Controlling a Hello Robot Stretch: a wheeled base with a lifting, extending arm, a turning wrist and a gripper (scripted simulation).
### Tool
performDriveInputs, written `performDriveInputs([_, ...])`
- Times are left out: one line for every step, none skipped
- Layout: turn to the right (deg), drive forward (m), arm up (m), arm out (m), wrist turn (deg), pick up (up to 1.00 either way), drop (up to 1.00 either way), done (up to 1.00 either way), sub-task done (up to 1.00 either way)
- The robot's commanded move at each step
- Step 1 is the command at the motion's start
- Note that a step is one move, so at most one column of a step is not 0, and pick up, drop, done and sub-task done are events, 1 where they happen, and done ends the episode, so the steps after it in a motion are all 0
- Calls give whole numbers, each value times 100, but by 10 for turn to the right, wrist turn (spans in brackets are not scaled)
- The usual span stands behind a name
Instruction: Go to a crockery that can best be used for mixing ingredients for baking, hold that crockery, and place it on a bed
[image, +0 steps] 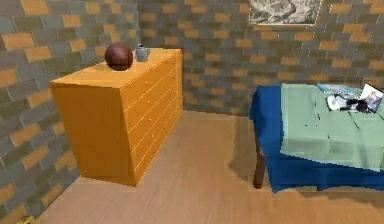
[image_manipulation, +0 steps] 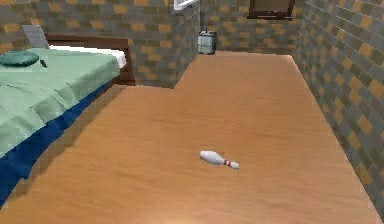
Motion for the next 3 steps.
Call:
performDriveInputs([0, 100, 0, 0, 0, 0, 0, 0, 0])
performDriveInputs([0, 80, 0, 0, 0, 0, 0, 0, 0])
performDriveInputs([-450, 0, 0, 0, 0, 0, 0, 0, 0])
